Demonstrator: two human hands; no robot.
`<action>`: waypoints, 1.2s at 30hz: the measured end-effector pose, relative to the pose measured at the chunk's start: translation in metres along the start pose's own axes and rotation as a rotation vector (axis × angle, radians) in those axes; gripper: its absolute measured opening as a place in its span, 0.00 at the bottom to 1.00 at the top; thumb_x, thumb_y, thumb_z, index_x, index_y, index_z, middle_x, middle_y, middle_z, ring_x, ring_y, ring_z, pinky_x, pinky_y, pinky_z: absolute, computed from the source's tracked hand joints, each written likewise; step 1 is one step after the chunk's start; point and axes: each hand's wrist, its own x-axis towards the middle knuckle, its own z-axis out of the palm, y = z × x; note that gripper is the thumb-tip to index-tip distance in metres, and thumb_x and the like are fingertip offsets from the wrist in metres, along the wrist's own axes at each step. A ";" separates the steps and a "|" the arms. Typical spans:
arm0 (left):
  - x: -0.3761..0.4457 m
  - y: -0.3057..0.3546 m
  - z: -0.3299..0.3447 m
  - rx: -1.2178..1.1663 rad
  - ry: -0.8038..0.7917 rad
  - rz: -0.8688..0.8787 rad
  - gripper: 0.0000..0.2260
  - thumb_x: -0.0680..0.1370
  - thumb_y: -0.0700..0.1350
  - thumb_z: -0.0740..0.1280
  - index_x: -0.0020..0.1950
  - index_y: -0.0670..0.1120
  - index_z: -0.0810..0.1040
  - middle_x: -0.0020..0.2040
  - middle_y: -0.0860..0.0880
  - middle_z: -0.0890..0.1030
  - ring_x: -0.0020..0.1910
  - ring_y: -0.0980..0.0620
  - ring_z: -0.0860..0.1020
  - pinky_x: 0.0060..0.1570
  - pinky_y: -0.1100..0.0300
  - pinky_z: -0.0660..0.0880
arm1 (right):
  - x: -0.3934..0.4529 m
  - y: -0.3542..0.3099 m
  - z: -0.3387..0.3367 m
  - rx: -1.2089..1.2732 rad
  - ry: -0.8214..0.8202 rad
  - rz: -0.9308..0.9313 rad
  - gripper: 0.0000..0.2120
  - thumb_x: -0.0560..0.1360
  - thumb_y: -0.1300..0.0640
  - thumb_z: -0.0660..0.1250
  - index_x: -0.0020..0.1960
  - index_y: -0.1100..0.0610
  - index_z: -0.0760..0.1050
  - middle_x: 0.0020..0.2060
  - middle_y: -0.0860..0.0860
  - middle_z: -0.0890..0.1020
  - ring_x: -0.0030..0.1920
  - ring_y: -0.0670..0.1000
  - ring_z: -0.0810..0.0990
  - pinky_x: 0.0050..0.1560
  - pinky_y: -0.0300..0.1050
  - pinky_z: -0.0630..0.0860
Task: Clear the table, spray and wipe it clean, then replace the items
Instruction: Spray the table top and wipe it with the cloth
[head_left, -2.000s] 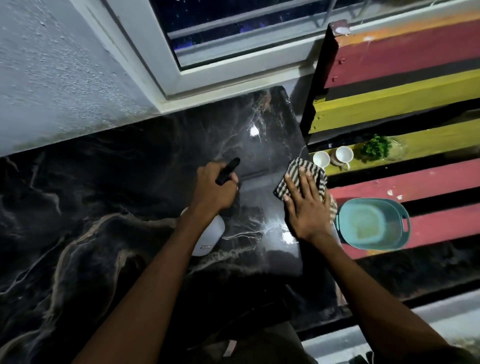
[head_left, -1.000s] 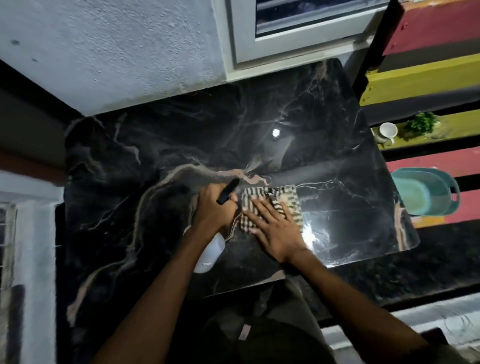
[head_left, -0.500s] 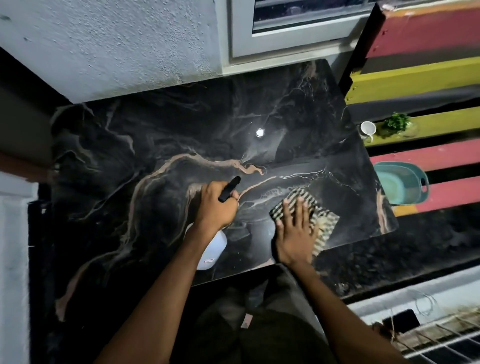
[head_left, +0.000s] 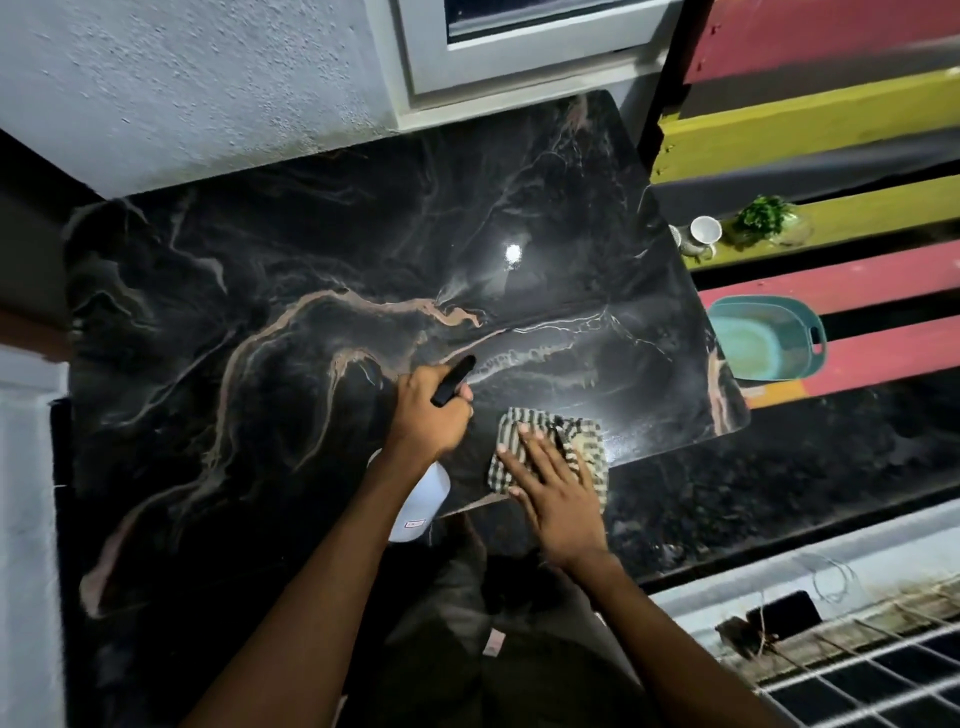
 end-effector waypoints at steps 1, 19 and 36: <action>-0.004 0.003 0.005 -0.003 -0.001 0.003 0.06 0.67 0.42 0.62 0.35 0.47 0.78 0.41 0.35 0.84 0.43 0.33 0.83 0.40 0.45 0.82 | -0.006 0.019 -0.006 0.012 0.010 0.049 0.26 0.83 0.44 0.53 0.81 0.38 0.58 0.82 0.47 0.58 0.81 0.49 0.57 0.72 0.60 0.65; -0.065 -0.002 0.077 -0.132 0.101 0.010 0.11 0.70 0.33 0.64 0.31 0.47 0.77 0.32 0.42 0.83 0.27 0.58 0.80 0.35 0.61 0.77 | 0.013 0.086 -0.046 0.277 0.309 0.663 0.22 0.74 0.61 0.69 0.68 0.50 0.79 0.69 0.58 0.75 0.62 0.64 0.73 0.67 0.65 0.64; -0.097 -0.138 -0.054 -0.086 0.224 -0.170 0.09 0.63 0.41 0.65 0.37 0.52 0.81 0.30 0.48 0.84 0.35 0.44 0.85 0.36 0.44 0.84 | 0.057 -0.129 0.004 0.333 0.041 0.266 0.34 0.72 0.60 0.70 0.76 0.44 0.71 0.75 0.56 0.68 0.70 0.60 0.67 0.70 0.65 0.62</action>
